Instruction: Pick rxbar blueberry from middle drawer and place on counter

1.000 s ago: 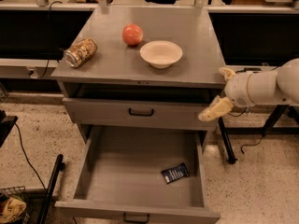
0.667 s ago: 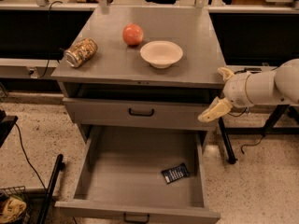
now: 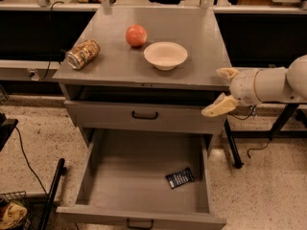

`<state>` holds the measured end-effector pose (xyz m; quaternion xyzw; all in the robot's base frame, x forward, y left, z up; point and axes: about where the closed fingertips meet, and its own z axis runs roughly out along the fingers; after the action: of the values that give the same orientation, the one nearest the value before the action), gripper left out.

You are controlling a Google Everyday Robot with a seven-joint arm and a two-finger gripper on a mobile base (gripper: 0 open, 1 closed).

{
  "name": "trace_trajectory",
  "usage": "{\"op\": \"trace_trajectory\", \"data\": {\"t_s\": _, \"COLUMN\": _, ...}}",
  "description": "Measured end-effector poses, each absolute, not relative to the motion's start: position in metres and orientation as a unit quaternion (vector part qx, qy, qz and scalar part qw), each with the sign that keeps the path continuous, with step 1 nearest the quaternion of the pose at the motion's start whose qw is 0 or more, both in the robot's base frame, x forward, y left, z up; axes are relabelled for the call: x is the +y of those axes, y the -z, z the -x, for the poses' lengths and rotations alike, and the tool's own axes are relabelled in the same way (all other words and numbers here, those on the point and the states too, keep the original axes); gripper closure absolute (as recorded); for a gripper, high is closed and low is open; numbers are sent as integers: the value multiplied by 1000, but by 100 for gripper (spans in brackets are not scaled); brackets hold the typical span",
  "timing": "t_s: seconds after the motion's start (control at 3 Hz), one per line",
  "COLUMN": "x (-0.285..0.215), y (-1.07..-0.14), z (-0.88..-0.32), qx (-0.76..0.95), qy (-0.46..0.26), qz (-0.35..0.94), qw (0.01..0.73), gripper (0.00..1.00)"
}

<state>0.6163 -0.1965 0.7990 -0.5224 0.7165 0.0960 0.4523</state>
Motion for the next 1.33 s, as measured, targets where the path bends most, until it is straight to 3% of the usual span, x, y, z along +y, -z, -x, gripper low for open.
{"op": "trace_trajectory", "data": {"t_s": 0.33, "x": -194, "y": -844, "z": -602, "qx": 666, "qy": -101, "qz": 539, "qw": 507, "gripper": 0}}
{"op": "trace_trajectory", "data": {"t_s": 0.67, "x": -187, "y": -829, "z": -574, "qx": 649, "qy": -58, "qz": 592, "qw": 475, "gripper": 0}}
{"op": "trace_trajectory", "data": {"t_s": 1.0, "x": -191, "y": -748, "z": -526, "qx": 640, "qy": -59, "qz": 665, "qw": 381, "gripper": 0}}
{"op": "trace_trajectory", "data": {"t_s": 1.33, "x": -188, "y": -744, "z": -526, "qx": 638, "qy": -58, "qz": 669, "qw": 377, "gripper": 0}}
